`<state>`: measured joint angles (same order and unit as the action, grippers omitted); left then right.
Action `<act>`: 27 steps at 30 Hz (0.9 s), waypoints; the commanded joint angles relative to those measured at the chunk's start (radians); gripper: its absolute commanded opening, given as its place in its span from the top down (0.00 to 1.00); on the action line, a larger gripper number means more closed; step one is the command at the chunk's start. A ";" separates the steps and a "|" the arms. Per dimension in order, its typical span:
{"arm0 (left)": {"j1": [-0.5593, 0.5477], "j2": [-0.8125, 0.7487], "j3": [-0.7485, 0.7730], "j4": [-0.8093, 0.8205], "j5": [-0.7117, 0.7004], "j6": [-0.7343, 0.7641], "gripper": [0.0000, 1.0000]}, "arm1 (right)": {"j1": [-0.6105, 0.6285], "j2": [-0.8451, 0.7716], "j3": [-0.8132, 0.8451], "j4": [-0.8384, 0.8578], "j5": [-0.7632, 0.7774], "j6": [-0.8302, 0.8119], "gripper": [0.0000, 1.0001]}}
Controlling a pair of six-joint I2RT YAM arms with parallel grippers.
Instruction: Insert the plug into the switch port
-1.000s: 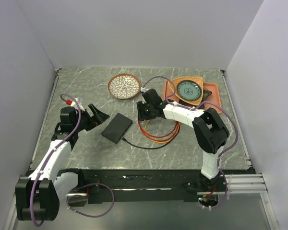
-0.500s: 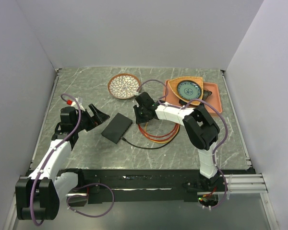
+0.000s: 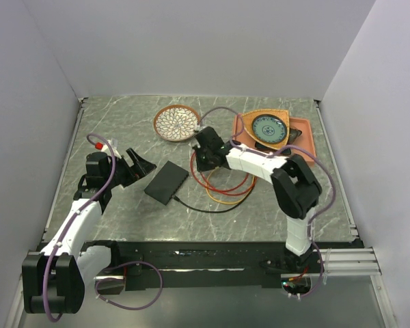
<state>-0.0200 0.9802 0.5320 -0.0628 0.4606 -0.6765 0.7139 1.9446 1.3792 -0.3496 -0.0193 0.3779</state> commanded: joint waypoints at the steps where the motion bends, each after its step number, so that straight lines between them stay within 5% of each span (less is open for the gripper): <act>1: 0.005 0.003 -0.001 0.049 0.024 -0.011 0.04 | -0.001 -0.221 -0.009 0.000 0.097 -0.048 1.00; 15: 0.005 -0.017 -0.010 0.050 0.026 -0.009 0.04 | -0.037 -0.688 -0.132 0.012 0.295 -0.234 1.00; 21: 0.005 -0.015 -0.009 0.055 0.027 -0.009 0.04 | -0.039 -0.768 -0.161 -0.104 0.173 -0.370 1.00; 27: 0.005 0.000 -0.009 0.064 0.038 -0.014 0.04 | -0.028 -0.774 -0.321 -0.094 -0.240 -0.424 1.00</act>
<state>-0.0200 0.9791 0.5274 -0.0486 0.4744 -0.6769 0.6762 1.1664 1.1488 -0.4210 0.0277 0.0246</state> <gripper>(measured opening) 0.963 0.021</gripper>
